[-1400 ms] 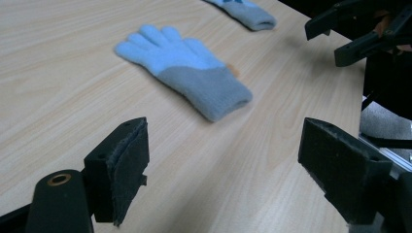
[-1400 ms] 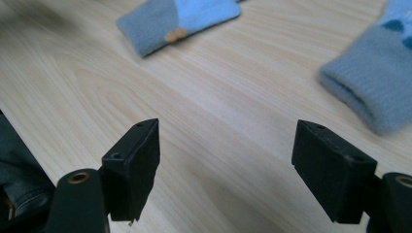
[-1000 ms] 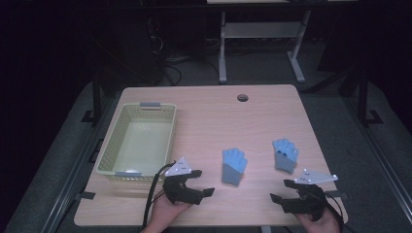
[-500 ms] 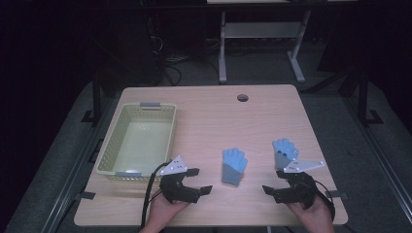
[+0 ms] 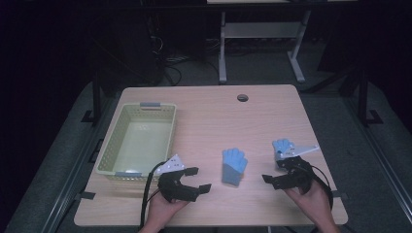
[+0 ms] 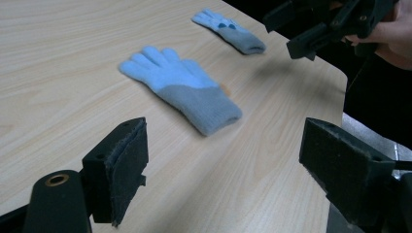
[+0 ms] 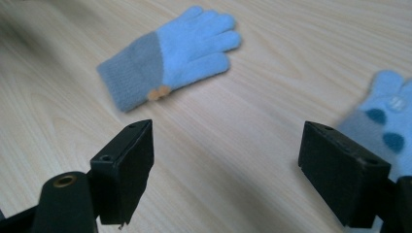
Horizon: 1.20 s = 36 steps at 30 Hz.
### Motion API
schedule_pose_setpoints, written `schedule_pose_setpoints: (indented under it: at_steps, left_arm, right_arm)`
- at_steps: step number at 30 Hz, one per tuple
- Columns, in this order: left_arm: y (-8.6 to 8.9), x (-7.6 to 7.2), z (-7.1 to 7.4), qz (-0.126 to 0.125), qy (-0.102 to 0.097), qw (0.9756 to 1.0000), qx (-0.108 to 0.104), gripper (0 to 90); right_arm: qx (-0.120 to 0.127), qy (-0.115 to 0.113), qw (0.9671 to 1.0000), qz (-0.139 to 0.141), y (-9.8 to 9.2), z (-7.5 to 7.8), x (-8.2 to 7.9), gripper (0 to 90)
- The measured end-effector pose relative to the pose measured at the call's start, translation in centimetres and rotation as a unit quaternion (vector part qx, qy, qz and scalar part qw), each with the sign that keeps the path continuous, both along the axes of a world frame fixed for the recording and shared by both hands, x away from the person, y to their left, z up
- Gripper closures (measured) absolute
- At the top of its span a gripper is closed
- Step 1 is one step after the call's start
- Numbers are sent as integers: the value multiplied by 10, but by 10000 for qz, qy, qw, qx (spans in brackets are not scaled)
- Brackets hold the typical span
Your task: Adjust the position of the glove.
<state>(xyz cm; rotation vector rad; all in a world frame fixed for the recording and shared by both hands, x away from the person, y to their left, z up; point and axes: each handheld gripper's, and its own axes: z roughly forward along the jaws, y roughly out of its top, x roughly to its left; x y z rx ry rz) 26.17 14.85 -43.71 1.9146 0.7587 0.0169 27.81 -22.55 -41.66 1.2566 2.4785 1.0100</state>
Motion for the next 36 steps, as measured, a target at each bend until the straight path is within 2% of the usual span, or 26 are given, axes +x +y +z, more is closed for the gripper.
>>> schedule_pose_setpoints:
  at_steps: [7,19,24,28,32,36]
  left_arm:
    - [0,-1,1,-17,-26,10000,58,176]
    - [-2,-1,-1,-18,-52,9999,93,176]
    - [-2,-1,-2,-28,-51,9999,107,176]
    - [-5,-1,-2,-45,-46,9999,82,176]
    - [-7,-2,-3,-93,-70,9998,161,176]
    - [-7,-2,-2,-86,-92,9998,167,176]
  right_arm:
    - [-76,58,10000,-14,-3,8,11,199]
    - [22,102,9997,-218,-20,19,25,207]
    - [5,87,9995,-315,-25,20,34,207]
    - [-103,131,9993,-335,-26,23,42,209]
    - [-165,136,9991,-372,-30,27,49,210]
    - [-108,205,9988,-438,-35,29,57,224]
